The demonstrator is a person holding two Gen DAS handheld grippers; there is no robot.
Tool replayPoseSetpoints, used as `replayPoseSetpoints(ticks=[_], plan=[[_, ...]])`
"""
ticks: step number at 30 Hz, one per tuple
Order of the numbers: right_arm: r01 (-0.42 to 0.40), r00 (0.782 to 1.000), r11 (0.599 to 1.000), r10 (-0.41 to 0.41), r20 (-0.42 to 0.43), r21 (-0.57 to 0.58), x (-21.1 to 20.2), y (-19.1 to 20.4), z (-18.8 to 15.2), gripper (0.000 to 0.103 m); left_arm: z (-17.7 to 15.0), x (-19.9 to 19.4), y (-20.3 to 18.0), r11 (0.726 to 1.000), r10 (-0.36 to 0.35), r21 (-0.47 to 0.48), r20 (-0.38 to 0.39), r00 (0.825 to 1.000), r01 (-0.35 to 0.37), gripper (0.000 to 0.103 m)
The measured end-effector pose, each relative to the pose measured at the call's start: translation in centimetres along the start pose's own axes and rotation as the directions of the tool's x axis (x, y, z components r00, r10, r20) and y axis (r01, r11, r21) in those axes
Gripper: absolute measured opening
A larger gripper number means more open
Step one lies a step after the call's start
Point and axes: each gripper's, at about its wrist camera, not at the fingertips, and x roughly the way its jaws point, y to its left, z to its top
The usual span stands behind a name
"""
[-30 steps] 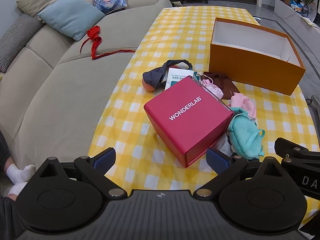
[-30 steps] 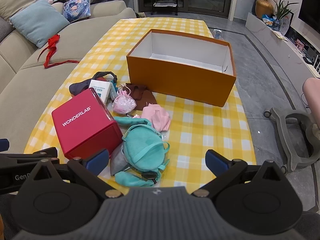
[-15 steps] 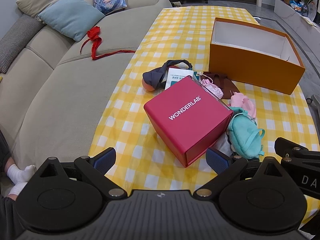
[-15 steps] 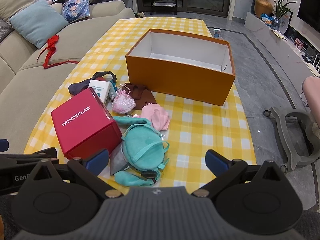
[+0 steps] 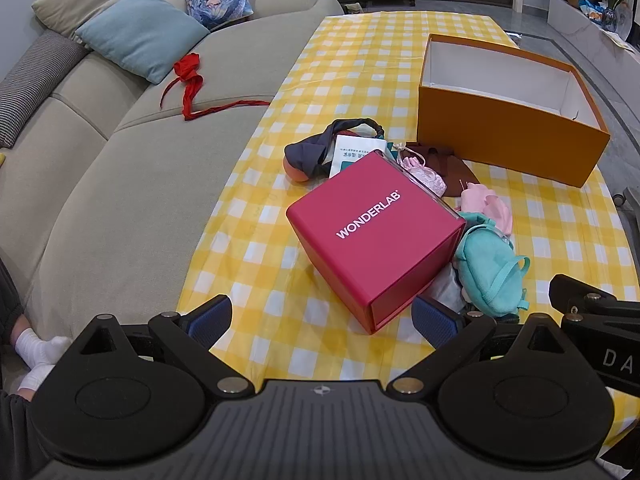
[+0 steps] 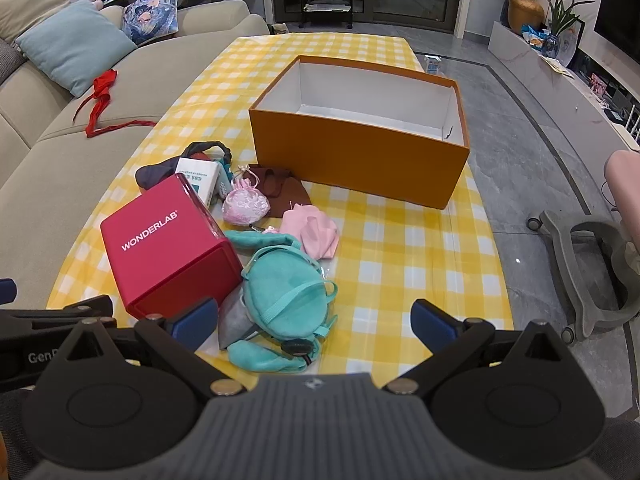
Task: Organize soft objects
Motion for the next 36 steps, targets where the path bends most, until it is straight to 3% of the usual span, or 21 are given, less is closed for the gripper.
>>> replayPoseSetpoints(ticks=[29,36], plan=[[-0.008,1.0,1.0,0.008,-0.006,0.006,0.4,-0.1,-0.1,0.1,0.0,0.0,0.1,1.0,0.005,-0.001,0.0,1.0,-0.005,0.103],[-0.077,0.996,0.997,0.078,-0.039,0.03,1.8,-0.8,0.2,0.1,0.1,0.6,0.7,1.0,-0.001,0.009,-0.01,1.0,0.001,0.103]])
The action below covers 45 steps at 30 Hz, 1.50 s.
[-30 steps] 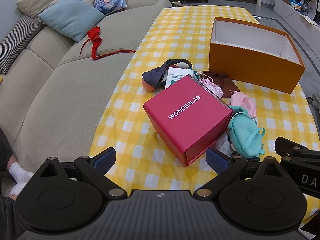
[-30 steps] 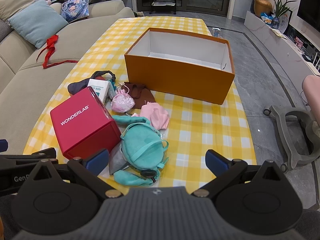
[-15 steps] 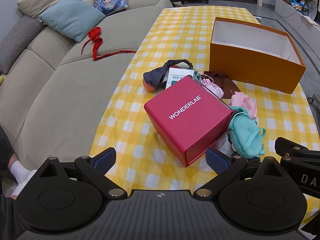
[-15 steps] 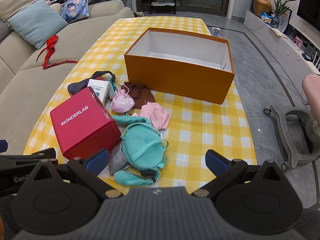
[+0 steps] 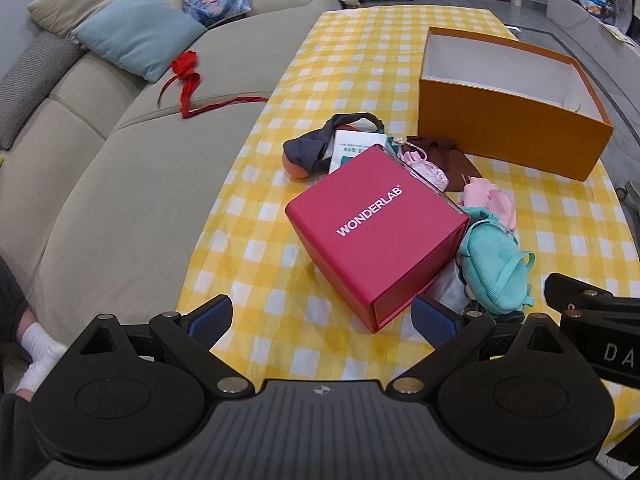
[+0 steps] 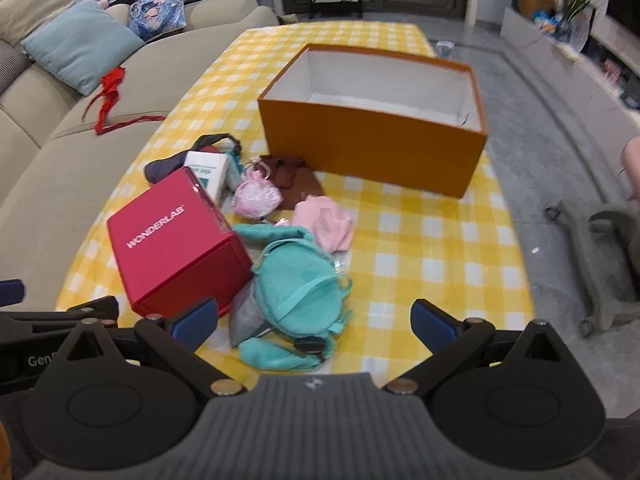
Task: Organize soft objects
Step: 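Grasp the white tissue pack with the left tool while the right tool grasps the teal plush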
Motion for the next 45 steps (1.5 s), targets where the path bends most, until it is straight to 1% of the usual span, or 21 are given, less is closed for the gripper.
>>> replayPoseSetpoints(ticks=[2,7,12,17,18,19,20,23,24,26,27,28,30,33,35,37,38,40,41,43,45], plan=[[-0.027,1.0,1.0,0.027,-0.011,0.012,0.6,-0.6,0.1,0.1,0.1,0.2,0.1,1.0,-0.01,0.015,-0.001,1.0,0.01,0.103],[-0.039,0.999,0.999,0.039,-0.02,-0.026,2.8,-2.0,0.5,0.1,1.0,0.4,0.5,0.999,-0.024,0.04,0.011,1.0,0.024,0.103],[-0.044,0.999,0.991,0.042,-0.019,-0.126,5.5,-3.1,0.9,0.1,3.0,1.3,1.8,0.997,-0.055,0.051,0.01,0.998,0.054,0.103],[-0.101,0.994,0.964,0.09,-0.058,-0.245,8.5,-2.9,1.5,0.096,6.0,3.1,2.8,0.998,-0.056,0.039,0.021,0.998,0.055,0.103],[-0.137,0.99,0.946,0.124,-0.062,-0.295,9.0,-2.4,1.4,0.096,6.6,3.5,3.0,0.997,-0.063,0.034,0.02,0.998,0.063,0.103],[-0.171,0.985,0.917,0.158,-0.065,-0.361,9.4,-1.9,1.2,0.096,7.2,4.0,3.2,0.997,-0.074,0.03,0.023,0.997,0.074,0.103],[-0.187,0.982,0.889,0.176,-0.065,-0.418,9.6,-1.4,1.0,0.096,7.9,4.6,3.5,0.996,-0.086,0.027,0.031,0.996,0.085,0.103],[-0.218,0.97,0.767,0.241,-0.044,-0.603,10.0,-0.2,-0.2,0.096,9.7,6.4,4.1,0.995,-0.097,0.022,0.035,0.995,0.096,0.103],[-0.233,0.959,0.708,0.28,-0.038,-0.667,10.1,0.0,-0.8,0.096,10.4,7.2,4.4,0.995,-0.1,0.021,0.028,0.995,0.1,0.103],[-0.247,0.948,0.626,0.313,-0.052,-0.74,10.6,0.3,-1.5,0.096,11.4,8.7,4.8,0.993,-0.112,0.021,0.016,0.994,0.112,0.103],[-0.253,0.95,0.603,0.302,-0.077,-0.756,11.2,0.5,-1.6,0.096,11.9,9.3,4.9,0.993,-0.12,0.024,0.016,0.993,0.119,0.103],[-0.266,0.95,0.604,0.296,-0.098,-0.751,11.7,0.4,-1.6,0.096,12.3,10.0,4.9,0.992,-0.127,0.03,0.016,0.992,0.126,0.103],[-0.308,0.943,0.629,0.303,-0.14,-0.714,12.9,0.0,-1.3,0.096,13.4,11.6,4.8,0.99,-0.134,0.057,0.013,0.991,0.133,0.103],[-0.329,0.94,0.651,0.298,-0.168,-0.684,13.8,-0.3,-1.0,0.096,14.8,13.4,4.5,0.985,-0.146,0.09,0.008,0.989,0.145,0.103],[-0.336,0.939,0.659,0.294,-0.18,-0.673,14.3,-0.2,-0.8,0.096,15.6,14.7,4.0,0.973,-0.194,0.123,-0.007,0.981,0.193,0.103],[-0.348,0.936,0.678,0.294,-0.196,-0.647,14.9,-0.2,-0.1,0.096,16.3,15.7,3.2,0.953,-0.252,0.17,-0.024,0.967,0.252,0.103],[-0.354,0.934,0.691,0.294,-0.202,-0.63,15.2,-0.1,0.3,0.096,16.6,16.3,2.8,0.943,-0.27,0.189,-0.042,0.962,0.273,0.103],[-0.37,0.929,0.715,0.3,-0.219,-0.593,15.2,-0.4,0.9,0.096,17.4,17.8,1.9,0.924,-0.296,0.219,-0.105,0.95,0.312,0.103],[-0.38,0.925,0.719,0.305,-0.226,-0.582,15.4,-0.4,1.1,0.095,17.7,18.8,1.4,0.917,-0.299,0.23,-0.145,0.943,0.326,0.103],[-0.402,0.915,0.708,0.327,-0.235,-0.581,15.5,-0.4,1.5,0.095,18.1,20.2,0.4,0.904,-0.3,0.25,-0.205,0.932,0.346,0.103],[-0.405,0.914,0.691,0.33,-0.238,-0.599,15.5,-0.2,1.4,0.093,18.4,21.3,-0.7,0.881,-0.303,0.292,-0.254,0.918,0.372,0.103]])
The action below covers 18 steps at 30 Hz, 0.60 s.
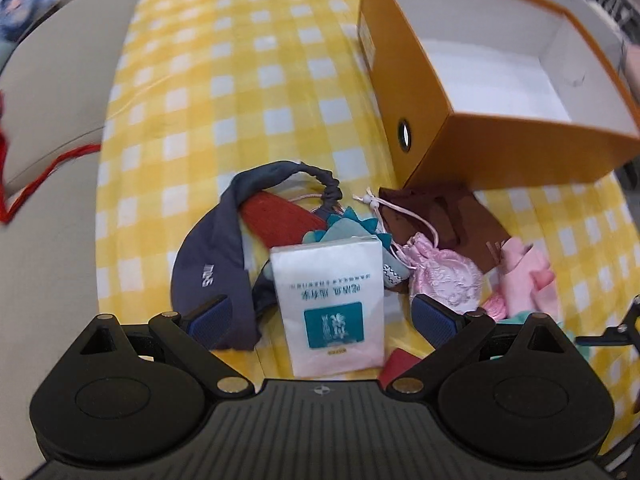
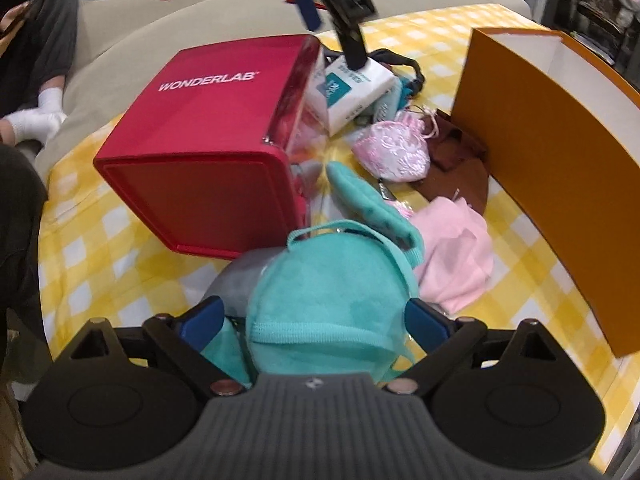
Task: Organize soft objects
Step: 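Grasp the white tissue pack with the left tool while the right tool grasps the teal plush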
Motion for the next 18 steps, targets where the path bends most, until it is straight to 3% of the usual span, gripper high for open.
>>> replayPoseSetpoints(ticks=[5,9,15,16,18], plan=[[0.025,0.999,0.996,-0.028,-0.03,-0.081,0.7,0.9,0.1,0.093,0.9,2.7,-0.6,0.997,0.028,0.067,-0.054,0.998,-0.025,0.103],[0.036,0.998,0.995,-0.04,-0.039,-0.097,1.1,0.9,0.2,0.093,1.6,4.3,-0.5,0.998,-0.015,0.053,-0.095,0.995,0.02,0.103],[0.092,0.994,0.983,-0.099,-0.037,-0.158,2.0,1.5,0.1,0.093,2.4,6.5,-1.4,0.997,0.013,0.077,-0.152,0.988,-0.001,0.103],[0.105,0.993,0.98,-0.112,-0.033,-0.168,2.0,1.6,0.0,0.091,2.4,6.7,-1.4,0.997,0.021,0.08,-0.159,0.987,-0.009,0.103],[0.127,0.991,0.975,-0.133,-0.025,-0.181,1.9,1.5,-0.1,0.078,2.5,7.1,-1.4,0.997,0.042,0.07,-0.162,0.986,-0.032,0.096]])
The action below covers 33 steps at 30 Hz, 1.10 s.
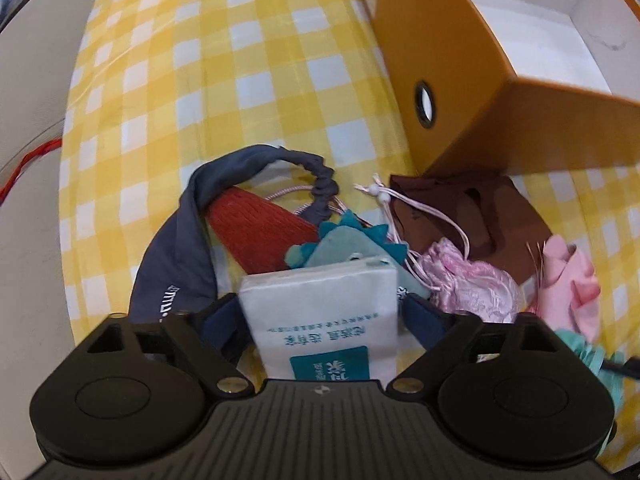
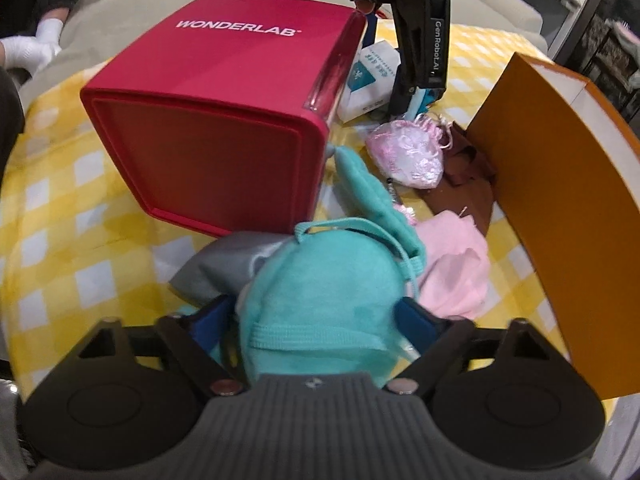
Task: Organize soft objects
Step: 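Grasp the white tissue pack with the left tool while the right tool grasps the teal plush, then carry the tissue pack and teal plush with both tools into the orange box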
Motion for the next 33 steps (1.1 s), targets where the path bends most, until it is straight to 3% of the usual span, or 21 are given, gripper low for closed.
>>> replayPoseSetpoints(ticks=[2,14,24,30,33], plan=[[0.006,1.0,1.0,-0.006,0.006,0.0,-0.1,-0.4,-0.1,0.073,0.0,-0.2,0.3,1.0,0.001,-0.028,0.01,1.0,-0.001,0.085],[-0.021,0.998,0.997,0.016,0.067,0.079,-3.1,-2.7,-0.1,0.023,-1.1,-3.9,2.0,0.995,0.003,-0.1,0.074,0.997,0.005,0.082],[0.015,0.994,0.986,-0.032,0.101,0.166,-5.7,-4.6,-0.7,0.02,-1.5,-8.2,2.4,0.993,0.054,-0.116,0.129,0.99,-0.039,0.082],[-0.03,0.987,0.951,-0.022,0.161,0.309,-7.7,-7.3,-1.4,0.02,-1.9,-10.4,1.8,0.993,0.069,-0.108,0.16,0.985,-0.052,0.082],[0.01,0.985,0.944,-0.066,0.159,0.329,-8.5,-7.9,-1.6,0.02,-2.1,-11.7,1.4,0.993,0.075,-0.1,0.178,0.981,-0.058,0.082]])
